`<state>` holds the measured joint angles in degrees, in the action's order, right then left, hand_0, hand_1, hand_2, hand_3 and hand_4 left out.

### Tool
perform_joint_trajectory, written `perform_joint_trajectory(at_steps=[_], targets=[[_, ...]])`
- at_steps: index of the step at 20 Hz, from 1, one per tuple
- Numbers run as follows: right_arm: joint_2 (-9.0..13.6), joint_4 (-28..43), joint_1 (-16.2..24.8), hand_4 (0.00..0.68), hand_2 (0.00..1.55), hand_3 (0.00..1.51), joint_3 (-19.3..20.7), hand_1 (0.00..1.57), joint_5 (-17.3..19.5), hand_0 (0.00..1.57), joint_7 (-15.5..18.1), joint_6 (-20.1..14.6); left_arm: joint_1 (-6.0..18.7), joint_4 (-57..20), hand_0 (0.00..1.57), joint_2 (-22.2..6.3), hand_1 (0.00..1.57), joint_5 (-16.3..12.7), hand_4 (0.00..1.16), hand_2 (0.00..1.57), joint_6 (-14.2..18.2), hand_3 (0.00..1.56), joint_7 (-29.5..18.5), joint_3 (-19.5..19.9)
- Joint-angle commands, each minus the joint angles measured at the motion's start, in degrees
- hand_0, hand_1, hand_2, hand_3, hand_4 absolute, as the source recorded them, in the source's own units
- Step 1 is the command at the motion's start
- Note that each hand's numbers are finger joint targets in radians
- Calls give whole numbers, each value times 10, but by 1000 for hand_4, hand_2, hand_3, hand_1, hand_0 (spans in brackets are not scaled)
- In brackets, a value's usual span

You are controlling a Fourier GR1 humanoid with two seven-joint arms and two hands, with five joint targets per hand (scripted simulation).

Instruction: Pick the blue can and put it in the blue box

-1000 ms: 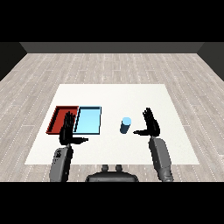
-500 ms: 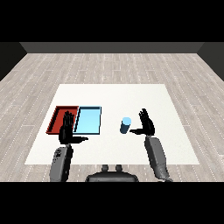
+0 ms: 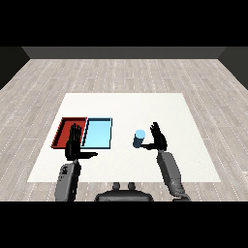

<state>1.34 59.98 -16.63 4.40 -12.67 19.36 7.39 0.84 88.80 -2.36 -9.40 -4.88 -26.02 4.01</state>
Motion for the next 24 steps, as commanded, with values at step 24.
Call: perform_joint_trajectory(at_steps=[24], targets=[[-13, -200, -130, 0, 0, 0, -39, 0, -39, 0, 79, -20, -43, 45, 0, 14, 0, 13, 0, 0, 11, 0, -1, -18]])
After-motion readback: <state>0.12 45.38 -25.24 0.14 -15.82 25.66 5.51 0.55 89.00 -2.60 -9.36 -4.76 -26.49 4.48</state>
